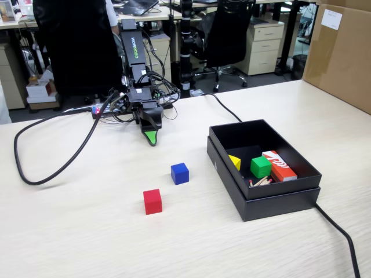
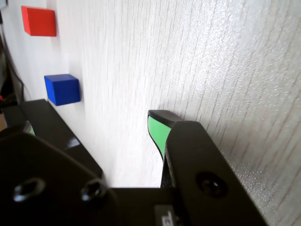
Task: Put the red cube on top of the blue cube
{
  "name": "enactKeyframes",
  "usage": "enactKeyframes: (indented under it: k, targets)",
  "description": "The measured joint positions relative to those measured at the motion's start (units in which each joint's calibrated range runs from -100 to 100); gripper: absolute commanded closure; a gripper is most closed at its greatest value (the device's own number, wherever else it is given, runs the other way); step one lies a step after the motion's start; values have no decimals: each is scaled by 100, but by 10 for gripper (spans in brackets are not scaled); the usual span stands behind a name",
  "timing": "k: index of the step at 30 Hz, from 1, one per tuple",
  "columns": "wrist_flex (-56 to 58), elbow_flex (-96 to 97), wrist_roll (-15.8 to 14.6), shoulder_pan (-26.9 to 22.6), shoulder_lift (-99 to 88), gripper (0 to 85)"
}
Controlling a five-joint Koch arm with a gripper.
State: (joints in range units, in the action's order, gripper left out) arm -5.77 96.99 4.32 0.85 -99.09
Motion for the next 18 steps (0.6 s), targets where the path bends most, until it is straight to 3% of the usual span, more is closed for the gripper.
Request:
enactKeyframes:
  k: [10,18]
  targets:
    - [15,-55,-132,20,0,378]
    - [2129,-1643,-444,-24,155,383]
